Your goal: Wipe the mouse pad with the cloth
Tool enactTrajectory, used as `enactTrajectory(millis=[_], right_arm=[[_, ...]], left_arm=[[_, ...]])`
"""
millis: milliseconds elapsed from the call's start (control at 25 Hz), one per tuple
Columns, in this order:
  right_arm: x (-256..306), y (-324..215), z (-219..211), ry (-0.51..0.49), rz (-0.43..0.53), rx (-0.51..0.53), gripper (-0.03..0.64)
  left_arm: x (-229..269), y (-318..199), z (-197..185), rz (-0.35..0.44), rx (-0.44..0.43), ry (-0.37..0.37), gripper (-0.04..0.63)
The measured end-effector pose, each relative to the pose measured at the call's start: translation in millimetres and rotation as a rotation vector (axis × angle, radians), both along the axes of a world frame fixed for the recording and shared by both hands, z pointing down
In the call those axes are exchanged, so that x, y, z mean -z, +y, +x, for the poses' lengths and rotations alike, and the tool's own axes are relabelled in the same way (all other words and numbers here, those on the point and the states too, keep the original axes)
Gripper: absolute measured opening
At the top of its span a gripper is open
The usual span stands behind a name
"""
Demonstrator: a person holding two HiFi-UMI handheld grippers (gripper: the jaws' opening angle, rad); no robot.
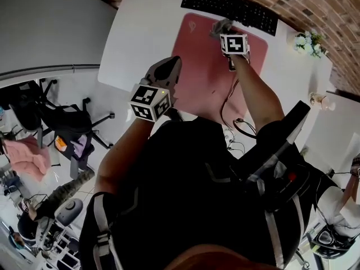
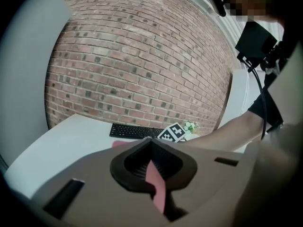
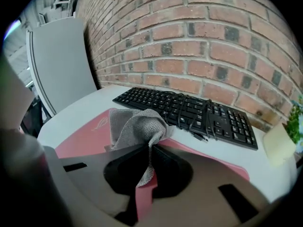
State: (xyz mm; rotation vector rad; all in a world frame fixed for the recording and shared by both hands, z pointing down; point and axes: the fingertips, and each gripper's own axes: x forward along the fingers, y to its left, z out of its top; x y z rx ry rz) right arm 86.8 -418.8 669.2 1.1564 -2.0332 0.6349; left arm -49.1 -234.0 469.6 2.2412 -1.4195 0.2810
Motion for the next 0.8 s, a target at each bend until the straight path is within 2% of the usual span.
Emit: enactTrajectory(millis=[800], right_arm=[[-7,24,135,0.020,-0.006,-0.221,0.026]], left_arm=[[1,-9,75,0.031,-0.189,-0.011,0.002]])
